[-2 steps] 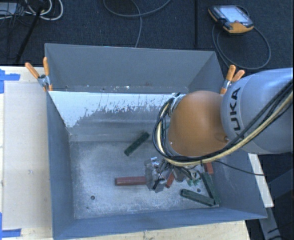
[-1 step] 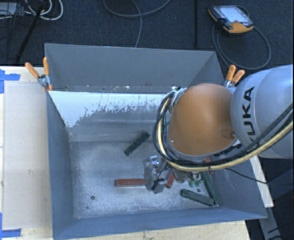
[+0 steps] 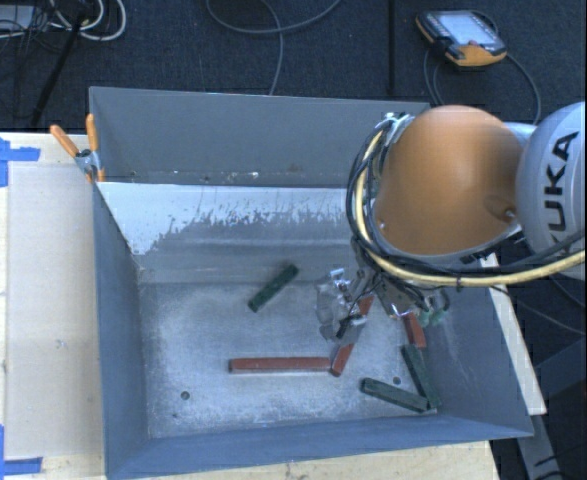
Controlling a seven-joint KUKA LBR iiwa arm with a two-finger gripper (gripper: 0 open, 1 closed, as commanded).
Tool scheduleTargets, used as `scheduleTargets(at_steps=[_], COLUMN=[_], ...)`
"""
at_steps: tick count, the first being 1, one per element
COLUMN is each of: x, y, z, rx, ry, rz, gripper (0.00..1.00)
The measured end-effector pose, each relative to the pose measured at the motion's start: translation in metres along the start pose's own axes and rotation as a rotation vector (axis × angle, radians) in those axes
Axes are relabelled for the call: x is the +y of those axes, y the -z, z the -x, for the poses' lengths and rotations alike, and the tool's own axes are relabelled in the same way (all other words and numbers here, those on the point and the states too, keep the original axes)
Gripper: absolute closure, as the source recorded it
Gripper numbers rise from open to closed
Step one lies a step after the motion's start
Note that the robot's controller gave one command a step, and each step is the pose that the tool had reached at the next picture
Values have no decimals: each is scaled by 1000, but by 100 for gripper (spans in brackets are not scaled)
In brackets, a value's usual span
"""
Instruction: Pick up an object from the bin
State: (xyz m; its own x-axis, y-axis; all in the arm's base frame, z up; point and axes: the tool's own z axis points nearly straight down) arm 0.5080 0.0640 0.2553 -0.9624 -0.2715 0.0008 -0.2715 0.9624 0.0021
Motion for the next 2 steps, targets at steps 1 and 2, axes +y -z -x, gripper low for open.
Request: scheduleTargets(at_steps=[1,2], x=[68,68], y=[-121,-119], z=[-8,-8], rx=[4,1], ry=[-155,-155], rz=[-2,-2], gripper=[0,0])
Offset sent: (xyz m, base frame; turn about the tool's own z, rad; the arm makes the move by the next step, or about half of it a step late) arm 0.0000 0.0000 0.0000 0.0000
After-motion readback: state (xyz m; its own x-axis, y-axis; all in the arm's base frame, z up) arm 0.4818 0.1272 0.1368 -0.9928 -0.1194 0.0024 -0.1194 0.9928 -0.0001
